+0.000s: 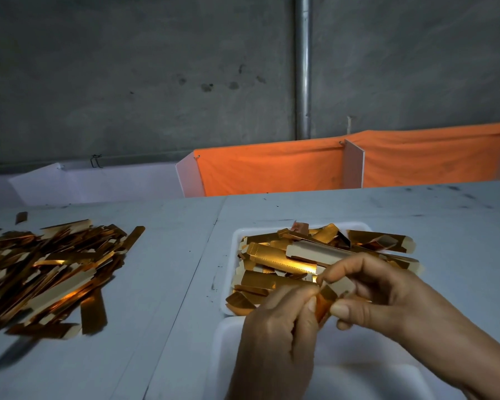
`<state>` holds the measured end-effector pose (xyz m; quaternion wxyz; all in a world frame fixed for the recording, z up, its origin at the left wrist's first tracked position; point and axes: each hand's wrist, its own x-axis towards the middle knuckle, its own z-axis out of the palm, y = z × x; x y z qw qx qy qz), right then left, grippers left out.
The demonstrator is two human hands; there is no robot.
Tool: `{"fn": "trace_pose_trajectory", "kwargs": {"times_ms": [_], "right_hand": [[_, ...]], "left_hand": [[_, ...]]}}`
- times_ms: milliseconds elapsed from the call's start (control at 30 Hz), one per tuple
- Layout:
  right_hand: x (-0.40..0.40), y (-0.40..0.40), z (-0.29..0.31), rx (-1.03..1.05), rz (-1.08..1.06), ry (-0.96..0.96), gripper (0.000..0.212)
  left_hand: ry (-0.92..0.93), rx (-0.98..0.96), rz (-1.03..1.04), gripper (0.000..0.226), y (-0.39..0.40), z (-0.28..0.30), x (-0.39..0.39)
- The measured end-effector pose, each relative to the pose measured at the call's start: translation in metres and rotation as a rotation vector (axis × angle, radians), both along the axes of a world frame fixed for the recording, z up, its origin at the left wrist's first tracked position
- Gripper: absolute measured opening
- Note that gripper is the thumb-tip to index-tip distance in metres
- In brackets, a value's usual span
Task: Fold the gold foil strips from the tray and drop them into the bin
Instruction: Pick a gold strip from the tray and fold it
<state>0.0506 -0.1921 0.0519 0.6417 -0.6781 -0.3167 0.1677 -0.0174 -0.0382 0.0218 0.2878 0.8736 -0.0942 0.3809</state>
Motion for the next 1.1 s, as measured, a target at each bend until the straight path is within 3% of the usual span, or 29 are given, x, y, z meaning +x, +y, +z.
{"fn": "trace_pose_trajectory", "kwargs": {"times_ms": [167,267,333,533,733,933,1100], "right_hand": [[-0.001,-0.001,0.000,0.117,0.006,0.036,0.027],[-0.002,-0.001,0.000,0.115,0.009,0.020,0.036],[-0.003,-0.002,0.002,0.095,-0.008,-0.022,0.033],[-0.008,-0.002,0.005,0.053,-0.013,-0.146,0.018],[-0.009,-0.002,0.006,0.048,-0.024,-0.100,0.025],[-0.011,0.001,0.004,-0.115,-0.167,-0.198,0.027],[-0.013,0.001,0.006,-0.196,-0.157,-0.201,0.028]], "left_hand": [[0.087,-0.211,-0.146,0.034,0.002,-0.002,-0.002],[0.214,-0.381,-0.195,0.026,0.005,-0.002,-0.002],[0.266,-0.469,-0.219,0.033,0.007,-0.002,-0.002],[0.311,-0.483,-0.225,0.039,0.012,-0.004,-0.001],[0.325,-0.473,-0.232,0.040,0.011,-0.003,-0.002],[0.317,-0.440,-0.193,0.038,0.012,-0.002,-0.002],[0.341,-0.434,-0.185,0.035,0.013,-0.002,-0.002]]}}
